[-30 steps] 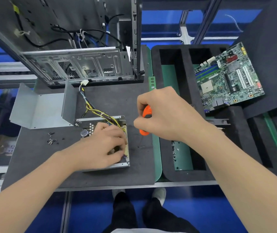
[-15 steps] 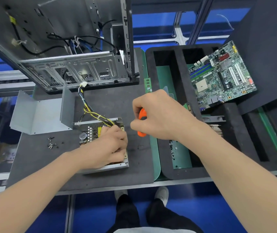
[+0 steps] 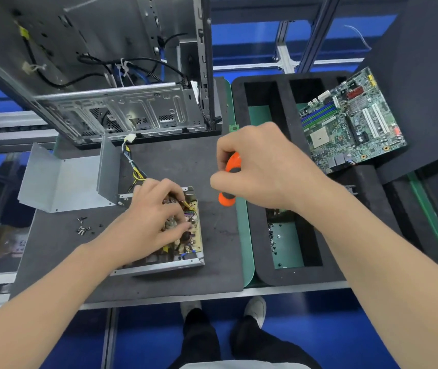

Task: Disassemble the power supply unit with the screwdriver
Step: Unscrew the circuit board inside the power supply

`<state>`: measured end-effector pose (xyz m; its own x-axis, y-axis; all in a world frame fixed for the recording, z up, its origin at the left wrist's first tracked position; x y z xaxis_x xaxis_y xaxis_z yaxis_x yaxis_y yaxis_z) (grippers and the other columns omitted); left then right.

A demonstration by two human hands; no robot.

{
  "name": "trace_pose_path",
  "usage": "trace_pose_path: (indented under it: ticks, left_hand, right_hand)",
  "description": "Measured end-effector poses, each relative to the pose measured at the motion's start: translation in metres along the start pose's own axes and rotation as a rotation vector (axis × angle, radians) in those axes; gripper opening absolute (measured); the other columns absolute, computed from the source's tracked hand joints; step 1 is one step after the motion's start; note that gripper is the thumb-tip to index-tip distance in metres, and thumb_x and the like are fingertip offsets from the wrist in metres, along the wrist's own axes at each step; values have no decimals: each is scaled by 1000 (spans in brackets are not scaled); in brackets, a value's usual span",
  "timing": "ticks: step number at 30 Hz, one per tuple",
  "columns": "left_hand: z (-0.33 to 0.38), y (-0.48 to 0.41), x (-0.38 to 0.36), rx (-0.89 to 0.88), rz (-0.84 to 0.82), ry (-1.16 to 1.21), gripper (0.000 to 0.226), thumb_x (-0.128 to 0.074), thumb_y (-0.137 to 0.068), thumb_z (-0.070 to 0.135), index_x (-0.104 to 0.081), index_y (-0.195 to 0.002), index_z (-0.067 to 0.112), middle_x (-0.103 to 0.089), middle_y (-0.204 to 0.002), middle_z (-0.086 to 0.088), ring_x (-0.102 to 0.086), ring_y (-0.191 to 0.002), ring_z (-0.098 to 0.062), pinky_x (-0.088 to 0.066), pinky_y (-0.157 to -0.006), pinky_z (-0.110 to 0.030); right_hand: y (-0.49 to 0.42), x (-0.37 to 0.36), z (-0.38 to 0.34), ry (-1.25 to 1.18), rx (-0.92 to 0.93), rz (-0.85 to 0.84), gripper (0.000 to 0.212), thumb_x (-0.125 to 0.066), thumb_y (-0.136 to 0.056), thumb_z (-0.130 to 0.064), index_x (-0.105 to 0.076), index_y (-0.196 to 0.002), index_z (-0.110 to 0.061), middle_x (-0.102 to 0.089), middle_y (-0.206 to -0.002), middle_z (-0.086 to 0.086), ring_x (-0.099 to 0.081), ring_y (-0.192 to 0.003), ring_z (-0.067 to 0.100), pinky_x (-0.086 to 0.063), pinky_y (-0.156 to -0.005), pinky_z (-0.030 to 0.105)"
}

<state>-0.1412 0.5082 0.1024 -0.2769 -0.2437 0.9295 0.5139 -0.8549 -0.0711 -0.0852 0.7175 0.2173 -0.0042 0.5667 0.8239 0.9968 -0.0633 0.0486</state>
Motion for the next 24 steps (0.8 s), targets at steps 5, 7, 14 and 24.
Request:
trace_pose_path:
  ticks: [5,7,14,24]
  left_hand:
    - [3,1,3,137,23,177,16,-90,-81,30,-77,-83,21,-51,-107,4,-40,-96,-21,-39,-92,-37]
    - [2,4,6,126,1,246,15,-86,-86,18,-78,-98,19,-58,-112,3,-49,-105,-23,-43,-98,-40]
    - [-13,34,22,191,-106,573,44,-66,-96,23,-63,-100,67,-72,-102,14,-64,-98,-11,-48,-90,-29]
    - [-14,25,-11,-23,-187,256,53,-44,-79,-21,-68,-109,16,-55,-119,4,-42,-98,-27,-42,-89,-45]
  right_hand:
    - [-5,12,-30,-81,66,30,16,-67,-68,-35,-62,-65,-21,-69,-64,-9,-63,-71,11,-56,-57,35]
    - [-7,7,-46,-77,120,12,15,-69,-68,-34,-62,-64,-22,-65,-60,-10,-60,-66,10,-49,-52,30]
    - [-12,-41,-80,-5,238,-155,20,-67,-75,-39,-59,-67,-23,-59,-63,-8,-55,-64,9,-41,-51,26]
    - [-4,-72,-65,83,173,-172,14,-66,-75,-35,-55,-71,-27,-55,-72,-10,-53,-73,10,-50,-65,37]
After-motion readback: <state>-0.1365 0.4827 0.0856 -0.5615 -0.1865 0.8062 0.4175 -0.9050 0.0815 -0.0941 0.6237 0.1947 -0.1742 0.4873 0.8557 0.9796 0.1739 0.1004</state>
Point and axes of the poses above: each hand's wrist, its own y-axis away from the middle knuckle, its own x-axis out of the back of the hand, z = x × y, the point moved 4 cm from there along -y, towards the middle knuckle
